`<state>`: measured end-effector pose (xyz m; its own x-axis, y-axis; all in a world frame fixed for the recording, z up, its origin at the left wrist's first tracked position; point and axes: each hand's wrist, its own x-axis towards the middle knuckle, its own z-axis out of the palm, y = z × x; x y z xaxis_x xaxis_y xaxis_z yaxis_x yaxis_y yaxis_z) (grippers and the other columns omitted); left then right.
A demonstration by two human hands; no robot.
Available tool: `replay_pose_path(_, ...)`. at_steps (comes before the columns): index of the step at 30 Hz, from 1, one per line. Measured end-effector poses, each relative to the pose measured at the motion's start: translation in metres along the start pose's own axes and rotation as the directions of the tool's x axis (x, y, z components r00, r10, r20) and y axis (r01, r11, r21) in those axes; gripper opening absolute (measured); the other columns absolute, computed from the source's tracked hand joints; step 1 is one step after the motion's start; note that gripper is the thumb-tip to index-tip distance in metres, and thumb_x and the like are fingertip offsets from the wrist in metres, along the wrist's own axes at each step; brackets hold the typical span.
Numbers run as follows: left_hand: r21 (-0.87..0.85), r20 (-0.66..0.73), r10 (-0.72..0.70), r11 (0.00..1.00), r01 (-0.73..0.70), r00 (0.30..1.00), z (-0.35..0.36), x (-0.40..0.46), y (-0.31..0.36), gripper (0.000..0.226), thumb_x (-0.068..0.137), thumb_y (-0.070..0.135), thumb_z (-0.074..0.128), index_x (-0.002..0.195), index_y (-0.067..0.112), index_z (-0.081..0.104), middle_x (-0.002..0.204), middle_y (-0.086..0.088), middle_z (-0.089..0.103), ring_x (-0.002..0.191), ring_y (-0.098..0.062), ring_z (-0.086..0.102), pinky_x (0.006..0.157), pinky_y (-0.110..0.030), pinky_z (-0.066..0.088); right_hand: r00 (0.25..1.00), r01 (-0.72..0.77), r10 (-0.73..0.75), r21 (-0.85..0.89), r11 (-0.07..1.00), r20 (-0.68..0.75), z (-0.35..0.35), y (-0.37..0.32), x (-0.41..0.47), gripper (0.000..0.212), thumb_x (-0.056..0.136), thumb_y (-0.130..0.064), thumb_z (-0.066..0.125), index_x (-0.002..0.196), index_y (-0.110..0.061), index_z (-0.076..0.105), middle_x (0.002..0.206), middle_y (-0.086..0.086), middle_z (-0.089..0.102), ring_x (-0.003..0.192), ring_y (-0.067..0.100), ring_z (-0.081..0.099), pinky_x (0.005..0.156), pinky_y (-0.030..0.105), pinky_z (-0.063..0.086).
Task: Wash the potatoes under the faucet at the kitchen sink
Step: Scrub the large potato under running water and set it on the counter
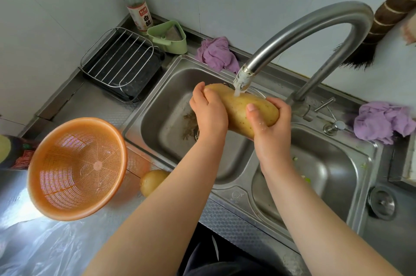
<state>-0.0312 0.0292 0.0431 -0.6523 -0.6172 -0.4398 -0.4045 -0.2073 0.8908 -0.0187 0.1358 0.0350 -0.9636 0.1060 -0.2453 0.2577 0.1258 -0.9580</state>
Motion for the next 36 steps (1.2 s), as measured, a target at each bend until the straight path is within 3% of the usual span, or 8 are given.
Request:
replay_pose_path(5,0.101,0.261,0.017,0.994,-0.045,0.965,-0.006,-0.008,-0.007,0.098,0.092,0.047,0.067,0.161,0.032,-0.001,0.168,0.009,-0.005,0.151,-0.017,0.021,0.114,-0.032,0.028,1.0,0.021,-0.021,0.026,0.999,-0.006,-0.006,0.0,0.007,0.057,0.069,-0.057,0.068,0.117,-0.032,0.051,0.123,0.003,0.06,0.108,0.016,0.062,0.094,0.041,0.055)
replay_pose_path(10,0.087,0.238,0.18,0.975,-0.205,0.955,-0.003,-0.006,-0.012,0.12,0.067,0.062,0.079,0.159,0.037,0.007,0.163,0.015,0.001,0.152,-0.019,0.017,0.121,-0.04,0.024,1.0,-0.001,0.002,0.084,0.996,-0.01,-0.006,-0.004,0.013,0.046,0.069,-0.057,0.07,0.108,-0.038,0.053,0.118,0.001,0.063,0.107,0.019,0.064,0.093,0.05,0.055)
replay_pose_path(15,0.217,0.1,0.123,0.966,-0.142,0.987,-0.001,0.011,-0.003,0.084,0.073,0.053,0.073,0.146,0.03,0.039,0.15,0.004,0.027,0.129,-0.02,0.028,0.104,-0.036,0.031,0.964,-0.265,0.259,0.252,0.931,0.057,-0.007,-0.006,0.015,0.039,0.091,-0.039,0.065,0.125,-0.026,0.05,0.125,0.005,0.059,0.103,0.022,0.067,0.073,0.048,0.063)
replay_pose_path(20,0.183,0.056,0.158,0.969,-0.166,0.986,-0.008,0.03,0.002,0.025,0.094,0.041,0.06,0.115,0.029,0.068,0.125,0.007,0.047,0.124,-0.018,0.05,0.112,-0.043,0.04,0.847,-0.53,0.489,0.284,0.799,0.205,-0.017,-0.004,0.021,0.039,0.091,-0.053,0.057,0.119,-0.025,0.056,0.117,0.01,0.065,0.101,0.028,0.069,0.077,0.048,0.062)
replay_pose_path(22,0.233,0.182,0.169,0.949,-0.21,0.969,-0.014,0.03,0.004,0.032,0.095,0.04,0.062,0.124,0.027,0.064,0.131,0.006,0.049,0.123,-0.012,0.051,0.111,-0.041,0.043,0.784,-0.62,0.568,0.29,0.729,0.249,-0.022,-0.002,0.023,0.038,0.09,-0.057,0.056,0.108,-0.024,0.059,0.109,0.011,0.069,0.095,0.028,0.071,0.075,0.045,0.062)
replay_pose_path(27,0.378,0.566,0.054,0.869,-0.318,0.822,-0.035,0.035,-0.002,0.104,0.071,0.046,0.088,0.154,0.032,0.028,0.151,0.003,0.03,0.131,-0.015,0.041,0.097,-0.027,0.053,0.718,-0.696,0.638,0.255,0.672,0.278,-0.035,0.0,0.032,0.053,0.086,-0.063,0.059,0.118,-0.021,0.061,0.112,0.015,0.072,0.096,0.031,0.073,0.067,0.042,0.062)
replay_pose_path(30,0.328,0.531,0.176,0.859,-0.393,0.829,-0.031,0.028,-0.005,0.09,0.073,0.039,0.088,0.147,0.029,0.039,0.143,0.003,0.036,0.128,-0.012,0.042,0.071,-0.004,0.05,0.714,-0.699,0.64,0.247,0.671,0.284,-0.039,0.0,0.036,0.054,0.084,-0.064,0.061,0.118,-0.022,0.06,0.112,0.015,0.071,0.098,0.031,0.072,0.071,0.044,0.062)
replay_pose_path(36,0.178,0.404,0.165,0.951,-0.254,0.9,-0.031,0.035,0.006,0.02,0.091,0.029,0.07,0.11,0.033,0.071,0.117,0.003,0.068,0.112,-0.017,0.065,0.099,-0.046,0.055,0.708,-0.705,0.637,0.249,0.664,0.305,-0.043,-0.004,0.038,0.055,0.084,-0.065,0.06,0.119,-0.022,0.06,0.114,0.015,0.07,0.099,0.032,0.072,0.074,0.046,0.062)
